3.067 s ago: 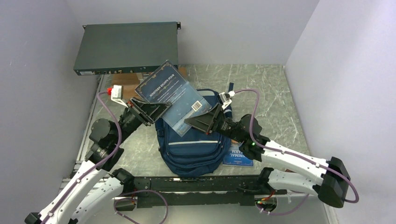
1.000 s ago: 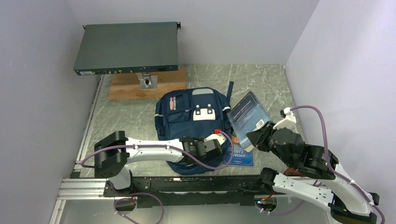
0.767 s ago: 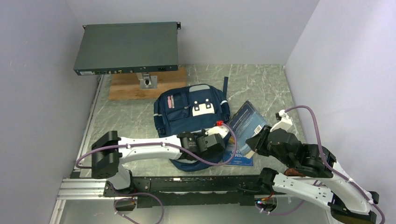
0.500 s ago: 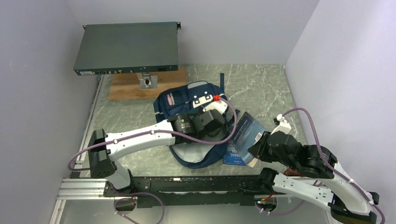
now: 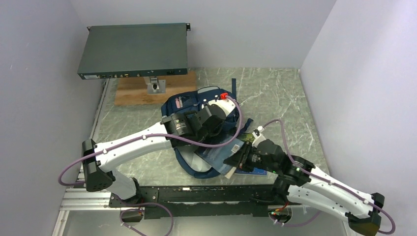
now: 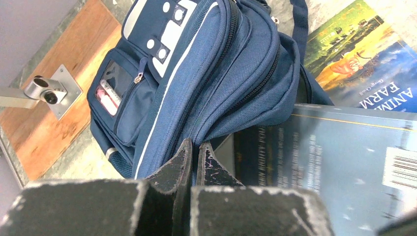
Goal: Pack the student bag
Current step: Place the book in the student bag.
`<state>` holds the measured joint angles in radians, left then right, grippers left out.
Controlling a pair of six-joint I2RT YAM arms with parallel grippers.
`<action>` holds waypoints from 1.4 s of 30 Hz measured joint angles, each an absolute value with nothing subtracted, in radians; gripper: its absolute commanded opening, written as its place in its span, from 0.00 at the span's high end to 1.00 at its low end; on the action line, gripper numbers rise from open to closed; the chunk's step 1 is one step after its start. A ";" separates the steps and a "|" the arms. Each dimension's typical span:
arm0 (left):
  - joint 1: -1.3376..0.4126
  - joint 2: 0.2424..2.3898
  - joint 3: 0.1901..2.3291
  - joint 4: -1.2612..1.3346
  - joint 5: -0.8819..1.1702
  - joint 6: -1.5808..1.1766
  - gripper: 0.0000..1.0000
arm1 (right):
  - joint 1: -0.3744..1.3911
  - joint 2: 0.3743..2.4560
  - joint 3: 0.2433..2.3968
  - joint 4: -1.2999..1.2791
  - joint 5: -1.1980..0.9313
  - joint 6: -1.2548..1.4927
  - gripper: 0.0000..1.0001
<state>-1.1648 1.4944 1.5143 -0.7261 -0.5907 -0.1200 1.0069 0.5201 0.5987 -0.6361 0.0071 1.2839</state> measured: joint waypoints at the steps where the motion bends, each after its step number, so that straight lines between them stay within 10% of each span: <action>1: -1.163 1.490 1.514 -0.727 -0.581 -0.118 1.00 | 1.007 0.535 0.574 -0.567 0.011 1.303 1.00; 15: -1.166 1.480 1.528 -0.725 -0.493 -0.106 1.00 | 0.966 0.777 0.280 0.226 0.342 1.375 1.00; 17: -1.169 1.481 1.534 -0.728 -0.491 -0.105 1.00 | 0.968 0.897 0.244 0.376 0.380 1.340 0.68; 27: -1.173 1.481 1.538 -0.730 -0.493 -0.090 1.00 | 0.971 1.082 0.330 0.347 0.352 1.315 0.08; 33: -1.173 1.481 1.538 -0.725 -0.491 -0.090 1.00 | 0.971 0.875 0.275 0.156 0.260 1.362 0.13; 42: -1.175 1.481 1.535 -0.731 -0.471 -0.097 1.00 | 0.915 1.010 0.247 0.221 0.245 1.312 0.59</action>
<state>-1.1748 1.4815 1.5352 -0.7307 -0.4713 -0.0975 0.9146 1.0103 0.2474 0.2207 0.2455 1.3121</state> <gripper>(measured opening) 0.028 0.532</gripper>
